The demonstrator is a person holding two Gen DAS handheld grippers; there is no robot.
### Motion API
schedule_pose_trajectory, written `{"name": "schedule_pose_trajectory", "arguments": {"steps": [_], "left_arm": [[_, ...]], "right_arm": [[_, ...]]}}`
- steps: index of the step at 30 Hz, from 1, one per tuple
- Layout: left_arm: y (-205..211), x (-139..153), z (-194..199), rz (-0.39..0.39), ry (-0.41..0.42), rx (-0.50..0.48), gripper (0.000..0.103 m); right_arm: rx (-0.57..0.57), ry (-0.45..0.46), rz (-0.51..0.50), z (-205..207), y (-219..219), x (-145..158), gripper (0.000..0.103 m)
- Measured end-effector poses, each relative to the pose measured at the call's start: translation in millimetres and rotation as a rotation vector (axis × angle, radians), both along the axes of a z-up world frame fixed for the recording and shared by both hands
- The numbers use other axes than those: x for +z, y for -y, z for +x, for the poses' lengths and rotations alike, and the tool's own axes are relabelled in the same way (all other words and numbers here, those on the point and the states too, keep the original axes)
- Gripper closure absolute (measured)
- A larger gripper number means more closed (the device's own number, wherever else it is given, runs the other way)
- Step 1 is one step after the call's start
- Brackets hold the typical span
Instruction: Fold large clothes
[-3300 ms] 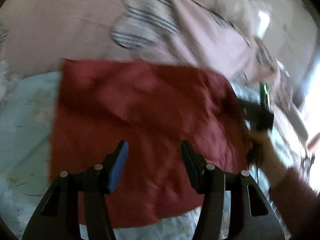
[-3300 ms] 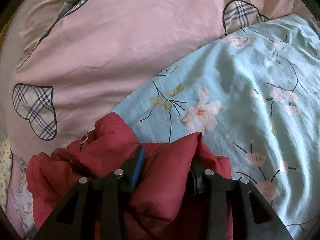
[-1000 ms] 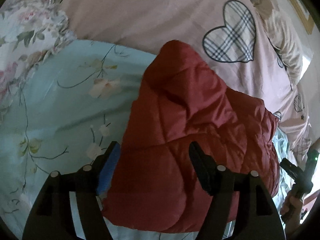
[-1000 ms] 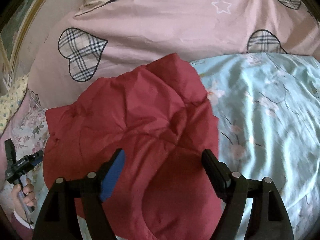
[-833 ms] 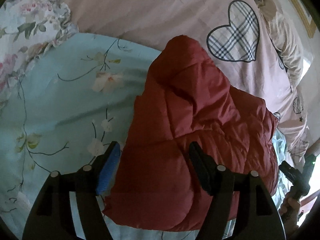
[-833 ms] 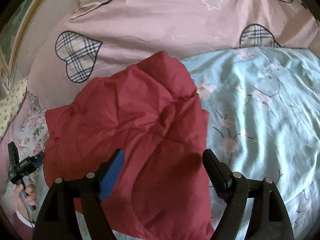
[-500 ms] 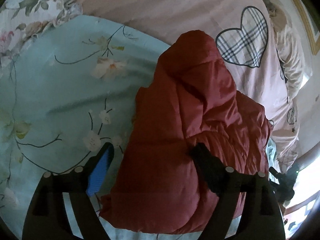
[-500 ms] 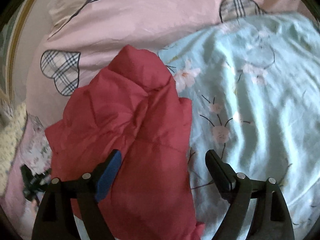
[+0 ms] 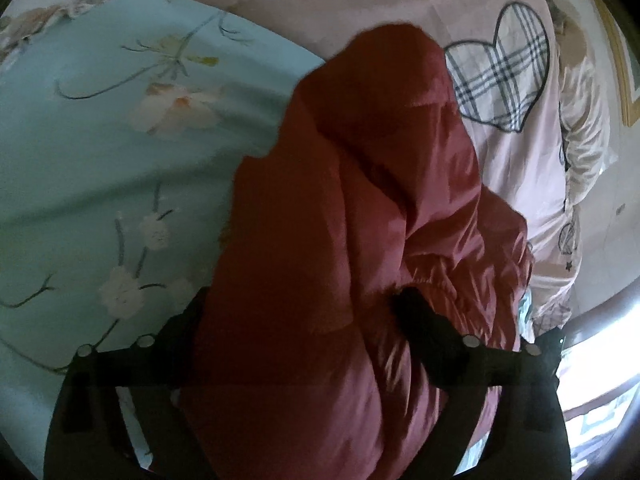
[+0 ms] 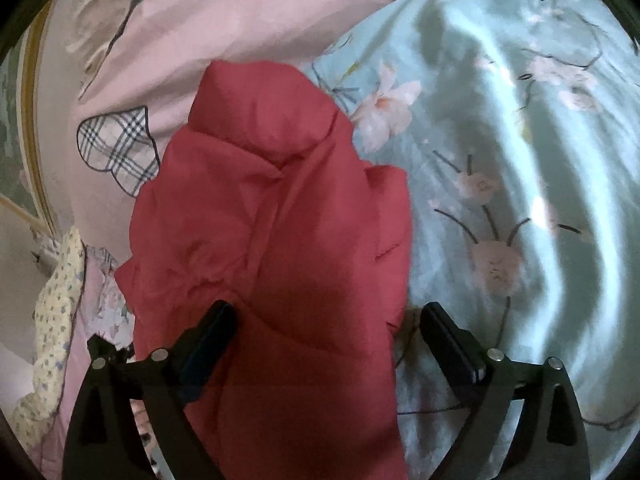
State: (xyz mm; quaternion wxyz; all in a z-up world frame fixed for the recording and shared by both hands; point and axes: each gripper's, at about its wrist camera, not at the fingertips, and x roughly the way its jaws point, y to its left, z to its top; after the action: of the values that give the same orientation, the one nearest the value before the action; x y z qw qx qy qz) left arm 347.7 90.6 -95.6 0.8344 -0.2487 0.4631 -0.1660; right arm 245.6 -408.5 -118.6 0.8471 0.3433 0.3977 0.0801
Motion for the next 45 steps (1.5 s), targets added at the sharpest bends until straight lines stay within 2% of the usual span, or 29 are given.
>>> {"name": "schedule_pose_trajectory", "arguments": {"steps": [5,7,8,9,10,12,15,19,23,29,36,45], "left_arm": [[14,-7,8,0.006,-0.009,-0.025,0.005],[16,-9,9,0.014,-0.008,-0.031,0.005],[18,-8,8,0.025,-0.002,-0.044,0.007],[20,-7,7,0.032,0.007,-0.051,0.012],[22,-6,6,0.038,0.013,-0.058,0.015],[25,-2,1,0.050,0.029,-0.072,0.029],[28,7,-5,0.058,0.048,-0.081,0.044],[24,22,-21,0.046,0.070,-0.089,0.054],[23,39,-44,0.041,0.092,-0.105,0.057],[14,48,-90,0.016,0.095,-0.136,0.059],[7,46,-138,-0.005,0.080,-0.157,0.059],[-5,35,-176,-0.016,0.051,-0.190,0.059]], "right_arm": [[0.046,-0.029,0.004,10,-6,-2,0.005],[0.062,-0.028,-0.002,12,-9,-2,0.008],[0.073,-0.021,-0.004,12,-12,-1,0.014],[0.077,-0.016,-0.005,12,-14,0,0.020],[0.078,-0.012,-0.011,12,-15,1,0.023],[0.082,-0.002,-0.016,10,-19,4,0.034],[0.076,0.008,0.007,6,-19,8,0.046],[0.075,0.025,0.019,-9,-17,19,0.057],[0.090,0.018,0.002,-33,-21,29,0.060],[0.108,-0.005,0.004,-80,-31,32,0.061],[0.123,-0.005,0.019,-135,-35,29,0.061],[0.124,-0.006,0.050,-165,-38,24,0.060]]}}
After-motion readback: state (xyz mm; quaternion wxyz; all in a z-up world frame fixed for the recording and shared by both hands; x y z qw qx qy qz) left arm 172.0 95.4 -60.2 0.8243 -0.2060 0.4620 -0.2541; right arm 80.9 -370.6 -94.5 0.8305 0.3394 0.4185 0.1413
